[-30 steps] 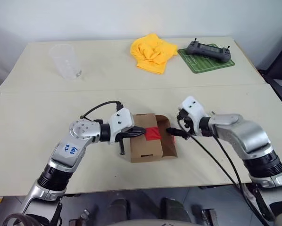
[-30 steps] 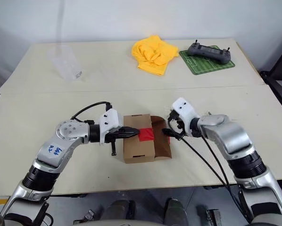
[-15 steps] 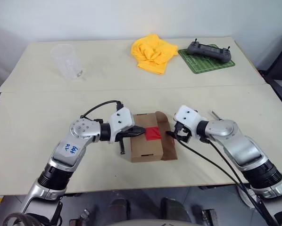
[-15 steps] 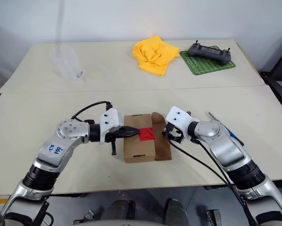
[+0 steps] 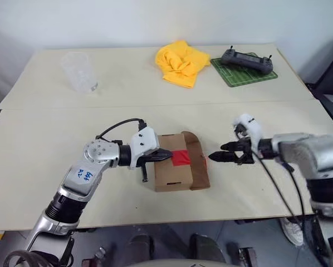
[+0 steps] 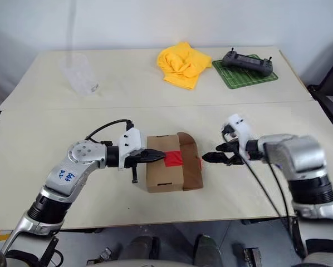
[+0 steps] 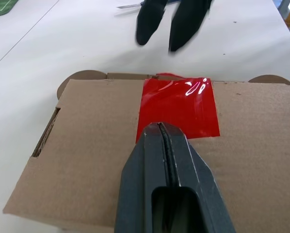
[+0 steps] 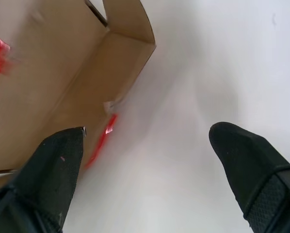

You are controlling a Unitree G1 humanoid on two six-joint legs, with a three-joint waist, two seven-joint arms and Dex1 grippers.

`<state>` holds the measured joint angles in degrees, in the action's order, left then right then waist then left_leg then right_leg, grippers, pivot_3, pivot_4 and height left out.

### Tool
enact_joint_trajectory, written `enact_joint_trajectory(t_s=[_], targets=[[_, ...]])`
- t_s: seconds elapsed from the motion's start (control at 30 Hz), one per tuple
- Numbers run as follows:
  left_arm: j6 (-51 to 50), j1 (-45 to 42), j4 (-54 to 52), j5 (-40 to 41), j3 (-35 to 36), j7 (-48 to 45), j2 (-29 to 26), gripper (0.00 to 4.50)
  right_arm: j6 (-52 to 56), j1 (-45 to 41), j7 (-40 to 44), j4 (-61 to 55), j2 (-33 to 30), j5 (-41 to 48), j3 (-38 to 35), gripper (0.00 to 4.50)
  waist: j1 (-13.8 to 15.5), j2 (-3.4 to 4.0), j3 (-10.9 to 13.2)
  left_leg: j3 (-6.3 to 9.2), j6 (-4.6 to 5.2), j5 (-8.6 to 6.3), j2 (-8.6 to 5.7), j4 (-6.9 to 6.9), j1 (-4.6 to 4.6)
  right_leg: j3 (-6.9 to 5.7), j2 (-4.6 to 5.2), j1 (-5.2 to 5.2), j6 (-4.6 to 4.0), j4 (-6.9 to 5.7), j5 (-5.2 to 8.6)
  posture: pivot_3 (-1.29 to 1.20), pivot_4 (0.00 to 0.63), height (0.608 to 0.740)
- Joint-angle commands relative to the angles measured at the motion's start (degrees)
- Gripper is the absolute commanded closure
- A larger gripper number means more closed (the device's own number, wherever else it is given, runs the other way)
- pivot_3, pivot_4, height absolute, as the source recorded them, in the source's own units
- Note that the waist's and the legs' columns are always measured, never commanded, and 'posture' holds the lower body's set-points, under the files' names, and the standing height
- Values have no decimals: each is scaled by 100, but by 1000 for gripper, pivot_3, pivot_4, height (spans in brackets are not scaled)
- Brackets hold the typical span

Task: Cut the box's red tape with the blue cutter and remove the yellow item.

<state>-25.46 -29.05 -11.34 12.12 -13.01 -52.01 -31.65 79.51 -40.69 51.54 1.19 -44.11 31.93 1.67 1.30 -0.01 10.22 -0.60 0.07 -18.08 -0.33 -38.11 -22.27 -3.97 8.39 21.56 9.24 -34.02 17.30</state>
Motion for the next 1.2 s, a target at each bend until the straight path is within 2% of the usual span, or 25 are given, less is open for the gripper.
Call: enact_joint_trajectory(t_s=[0.03,0.2,0.6,0.73,0.87,1.2], targets=[[-39,88,120,-138,-160,-17,-27,4500,705,-245,220,498,18,404,-115,85,-1,0,0,0,0,0,0,0,0,0,0,0,0,1,0,0,150,740],[-35,129,72,-142,-162,13,-17,4500,1125,-530,264,991,395,668,-40,85,-4,0,0,-2,0,0,-2,0,-1,1,1,1,0,0,0,0,150,740],[-64,176,-19,-138,-150,32,-53,4500,888,-601,194,1268,1003,658,156,85,-12,0,0,-3,0,0,-4,-2,0,0,0,2,1,-7,0,0,150,740],[-69,159,-13,-148,-135,55,-59,4500,696,-496,153,1403,1125,576,157,964,-14,0,0,-3,0,0,-4,-2,1,0,0,2,1,-8,0,0,150,740],[-83,156,-15,-143,-132,56,-72,4500,509,-481,185,1530,1184,569,184,2367,-13,0,0,-3,0,0,-4,-2,0,0,0,3,1,-9,0,0,150,740],[-83,140,-4,-163,-128,63,-68,4500,226,-543,116,1787,1481,432,445,2367,-32,0,-1,-6,-1,1,-4,-7,5,1,0,3,1,-19,0,0,150,740]])
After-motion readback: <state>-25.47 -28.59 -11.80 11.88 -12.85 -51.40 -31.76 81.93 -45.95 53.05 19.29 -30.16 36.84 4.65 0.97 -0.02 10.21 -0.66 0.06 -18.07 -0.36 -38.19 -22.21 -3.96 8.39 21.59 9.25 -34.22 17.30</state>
